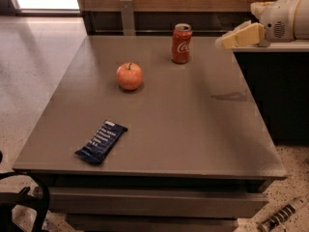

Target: Move coke can near rxbar blueberry

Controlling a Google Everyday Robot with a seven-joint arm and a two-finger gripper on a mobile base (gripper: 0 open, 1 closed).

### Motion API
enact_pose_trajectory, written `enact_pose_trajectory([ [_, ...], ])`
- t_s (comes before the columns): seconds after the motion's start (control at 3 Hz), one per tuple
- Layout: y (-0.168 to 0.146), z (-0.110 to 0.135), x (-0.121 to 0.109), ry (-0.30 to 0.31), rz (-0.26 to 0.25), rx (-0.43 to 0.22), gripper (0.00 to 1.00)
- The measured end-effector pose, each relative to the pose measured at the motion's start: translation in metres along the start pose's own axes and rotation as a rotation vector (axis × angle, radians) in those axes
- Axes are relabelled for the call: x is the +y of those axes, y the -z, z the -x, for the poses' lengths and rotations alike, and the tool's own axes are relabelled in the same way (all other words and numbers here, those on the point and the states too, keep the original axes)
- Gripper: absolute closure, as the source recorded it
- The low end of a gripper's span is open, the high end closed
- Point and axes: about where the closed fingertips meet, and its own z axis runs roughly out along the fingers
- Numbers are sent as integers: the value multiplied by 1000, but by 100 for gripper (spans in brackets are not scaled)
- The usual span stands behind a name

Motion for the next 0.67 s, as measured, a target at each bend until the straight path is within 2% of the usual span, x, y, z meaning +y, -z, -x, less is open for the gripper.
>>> enact_pose_trajectory([
  [0.33, -19, -2, -2, -9, 18, -7, 0],
  [0.67, -65, -17, -12, -46, 40, -40, 0],
])
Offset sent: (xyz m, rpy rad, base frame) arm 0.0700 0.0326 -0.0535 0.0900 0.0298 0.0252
